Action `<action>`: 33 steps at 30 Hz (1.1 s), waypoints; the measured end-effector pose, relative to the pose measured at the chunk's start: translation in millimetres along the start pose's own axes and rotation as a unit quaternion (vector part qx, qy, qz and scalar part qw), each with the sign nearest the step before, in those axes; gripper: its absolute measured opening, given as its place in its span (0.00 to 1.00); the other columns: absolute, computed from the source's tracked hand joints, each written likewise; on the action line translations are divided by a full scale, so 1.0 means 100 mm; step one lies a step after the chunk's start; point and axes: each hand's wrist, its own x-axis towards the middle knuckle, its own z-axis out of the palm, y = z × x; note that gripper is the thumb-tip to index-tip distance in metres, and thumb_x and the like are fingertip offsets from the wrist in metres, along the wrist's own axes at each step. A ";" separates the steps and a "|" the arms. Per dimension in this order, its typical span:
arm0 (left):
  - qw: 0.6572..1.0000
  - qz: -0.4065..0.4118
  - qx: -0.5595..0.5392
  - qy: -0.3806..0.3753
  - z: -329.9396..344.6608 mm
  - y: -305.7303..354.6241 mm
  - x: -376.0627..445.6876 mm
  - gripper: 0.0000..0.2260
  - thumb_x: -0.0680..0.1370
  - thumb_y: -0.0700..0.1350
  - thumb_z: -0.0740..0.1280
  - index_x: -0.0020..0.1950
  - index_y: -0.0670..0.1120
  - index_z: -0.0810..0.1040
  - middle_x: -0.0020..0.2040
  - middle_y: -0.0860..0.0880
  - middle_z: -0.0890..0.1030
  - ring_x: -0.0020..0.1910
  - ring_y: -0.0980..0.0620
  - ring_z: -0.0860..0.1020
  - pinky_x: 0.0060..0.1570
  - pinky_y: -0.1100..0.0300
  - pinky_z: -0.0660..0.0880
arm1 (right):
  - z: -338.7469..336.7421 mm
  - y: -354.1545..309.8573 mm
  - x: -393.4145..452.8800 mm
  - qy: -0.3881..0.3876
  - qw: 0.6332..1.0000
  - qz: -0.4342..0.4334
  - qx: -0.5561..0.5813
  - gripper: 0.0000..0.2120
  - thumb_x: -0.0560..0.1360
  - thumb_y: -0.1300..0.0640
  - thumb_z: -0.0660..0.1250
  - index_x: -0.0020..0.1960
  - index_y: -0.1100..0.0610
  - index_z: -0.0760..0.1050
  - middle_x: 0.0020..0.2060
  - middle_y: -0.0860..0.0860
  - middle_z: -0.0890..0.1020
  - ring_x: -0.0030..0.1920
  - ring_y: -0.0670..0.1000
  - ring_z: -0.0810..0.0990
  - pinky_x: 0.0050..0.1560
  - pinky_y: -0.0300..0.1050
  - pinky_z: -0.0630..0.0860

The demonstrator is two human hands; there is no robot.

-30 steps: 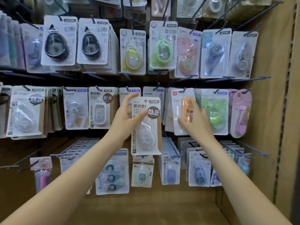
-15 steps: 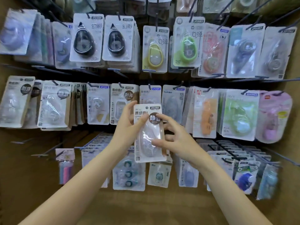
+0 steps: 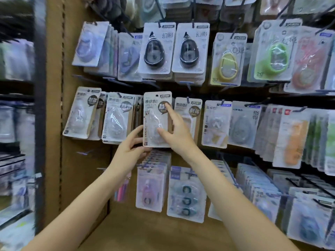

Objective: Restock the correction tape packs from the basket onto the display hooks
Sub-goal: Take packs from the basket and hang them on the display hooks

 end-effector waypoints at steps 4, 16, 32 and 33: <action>1.000 -0.006 -0.004 -0.003 -0.12 -0.01 0.05 0.23 0.77 0.34 0.62 0.64 0.59 0.68 0.54 0.54 0.79 0.56 0.53 0.78 0.49 0.64 0.76 | 0.10 0.04 0.12 0.000 0.999 0.029 0.041 0.33 0.76 0.59 0.66 0.76 0.46 0.54 0.74 0.49 0.62 0.73 0.50 0.60 0.73 0.53 0.60; 0.999 -0.023 0.040 -0.003 -0.18 -0.08 0.05 0.21 0.79 0.35 0.58 0.72 0.48 0.65 0.60 0.50 0.75 0.52 0.56 0.79 0.47 0.65 0.77 | 0.19 0.11 0.31 0.018 0.993 0.087 -0.073 0.35 0.76 0.56 0.65 0.77 0.50 0.50 0.71 0.55 0.65 0.69 0.56 0.66 0.69 0.54 0.66; 0.991 0.022 0.106 0.081 -0.64 -0.07 -0.39 0.16 0.77 0.31 0.55 0.58 0.47 0.73 0.51 0.49 0.78 0.41 0.55 0.81 0.40 0.64 0.79 | 0.18 -0.14 0.00 0.138 0.939 0.175 0.260 0.20 0.74 0.65 0.62 0.62 0.50 0.68 0.56 0.50 0.76 0.51 0.49 0.78 0.41 0.43 0.76; 0.990 0.020 0.106 0.088 -0.66 -0.07 -0.39 0.16 0.77 0.31 0.55 0.58 0.47 0.73 0.51 0.48 0.78 0.41 0.54 0.81 0.41 0.63 0.79 | 0.12 -0.20 -0.02 0.152 0.932 0.183 0.273 0.17 0.74 0.65 0.61 0.59 0.51 0.69 0.51 0.49 0.77 0.47 0.49 0.78 0.36 0.41 0.74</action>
